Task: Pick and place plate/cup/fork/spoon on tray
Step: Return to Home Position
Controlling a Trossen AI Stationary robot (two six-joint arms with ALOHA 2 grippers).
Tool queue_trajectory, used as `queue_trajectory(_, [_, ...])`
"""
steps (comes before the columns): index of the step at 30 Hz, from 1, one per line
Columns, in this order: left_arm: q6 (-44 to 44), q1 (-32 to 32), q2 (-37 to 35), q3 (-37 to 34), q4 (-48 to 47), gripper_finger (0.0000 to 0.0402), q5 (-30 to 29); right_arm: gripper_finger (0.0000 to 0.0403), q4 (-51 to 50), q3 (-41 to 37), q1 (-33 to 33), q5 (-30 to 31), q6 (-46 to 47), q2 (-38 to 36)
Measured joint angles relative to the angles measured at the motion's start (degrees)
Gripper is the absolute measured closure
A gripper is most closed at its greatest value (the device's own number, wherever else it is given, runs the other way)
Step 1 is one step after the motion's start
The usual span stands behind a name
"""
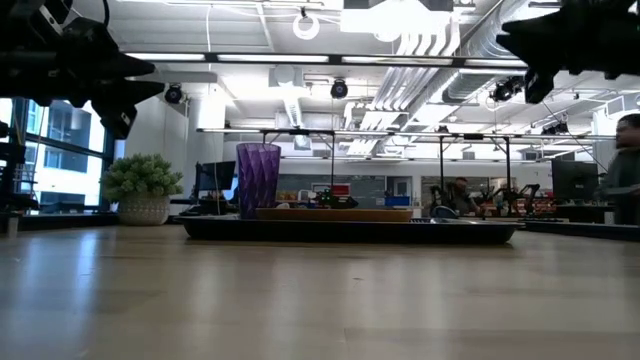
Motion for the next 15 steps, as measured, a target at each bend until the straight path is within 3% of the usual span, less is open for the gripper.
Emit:
queue_trajectory(6, [6.82, 0.01, 0.00, 0.00, -0.01, 0.0282, 0.00, 0.0336, 6.80, -6.07, 0.00, -0.04, 2.02, -0.59])
queue_trajectory(15, [20.74, 0.01, 0.00, 0.04, 0.00, 0.0282, -0.04, 0.0336, 3.39, -6.03, 0.00, 0.00, 1.09, -0.49])
